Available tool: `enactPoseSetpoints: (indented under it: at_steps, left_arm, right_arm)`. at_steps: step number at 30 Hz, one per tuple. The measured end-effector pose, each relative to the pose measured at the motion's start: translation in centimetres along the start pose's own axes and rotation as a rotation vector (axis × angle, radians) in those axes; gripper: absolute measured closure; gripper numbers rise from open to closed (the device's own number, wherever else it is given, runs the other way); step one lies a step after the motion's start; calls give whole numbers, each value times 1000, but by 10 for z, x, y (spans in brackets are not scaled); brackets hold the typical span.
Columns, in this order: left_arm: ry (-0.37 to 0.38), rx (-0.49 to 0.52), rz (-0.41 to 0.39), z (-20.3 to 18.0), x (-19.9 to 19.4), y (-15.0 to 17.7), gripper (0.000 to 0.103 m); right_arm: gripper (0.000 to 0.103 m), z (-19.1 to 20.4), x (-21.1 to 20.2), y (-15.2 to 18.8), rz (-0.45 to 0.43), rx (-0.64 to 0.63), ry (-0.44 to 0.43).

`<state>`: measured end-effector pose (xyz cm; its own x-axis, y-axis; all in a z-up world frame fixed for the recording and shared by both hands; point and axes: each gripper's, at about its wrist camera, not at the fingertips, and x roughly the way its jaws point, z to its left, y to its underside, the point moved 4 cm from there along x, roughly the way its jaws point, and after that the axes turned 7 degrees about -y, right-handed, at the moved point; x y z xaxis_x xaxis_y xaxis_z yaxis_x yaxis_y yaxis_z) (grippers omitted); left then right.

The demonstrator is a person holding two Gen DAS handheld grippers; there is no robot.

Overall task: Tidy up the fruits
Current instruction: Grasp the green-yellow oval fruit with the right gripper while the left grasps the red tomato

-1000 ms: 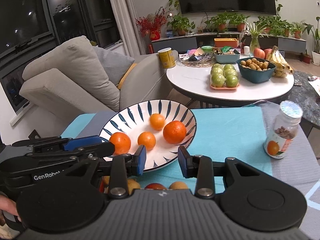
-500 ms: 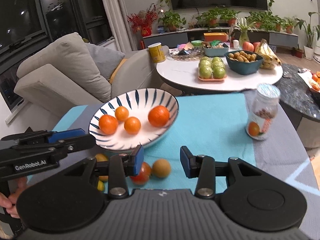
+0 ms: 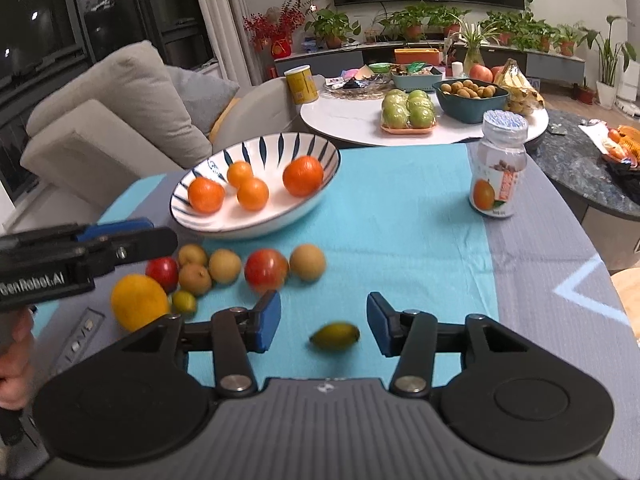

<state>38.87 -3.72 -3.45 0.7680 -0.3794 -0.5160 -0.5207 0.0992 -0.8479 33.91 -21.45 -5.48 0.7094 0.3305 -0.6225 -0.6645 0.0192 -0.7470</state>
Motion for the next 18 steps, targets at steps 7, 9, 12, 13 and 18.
enactPoseSetpoints:
  at_steps: [7,9,12,13,18]
  left_arm:
    - [10,19,10,-9,-5,8,61]
    - [15,27,14,-12,-4,9,61]
    - [23,40,19,-16,-3,11,61]
    - [27,47,22,-18,-2,11,61]
    - [35,77,53,-26,7,14,59]
  right_arm:
    - [38,4,3,11,14,-1,5]
    - [38,5,3,11,8,-21,22]
    - [38,6,5,12,6,-38,35]
    - [38,6,6,12,8,-46,38]
    - [39,7,9,15,38,-85,51]
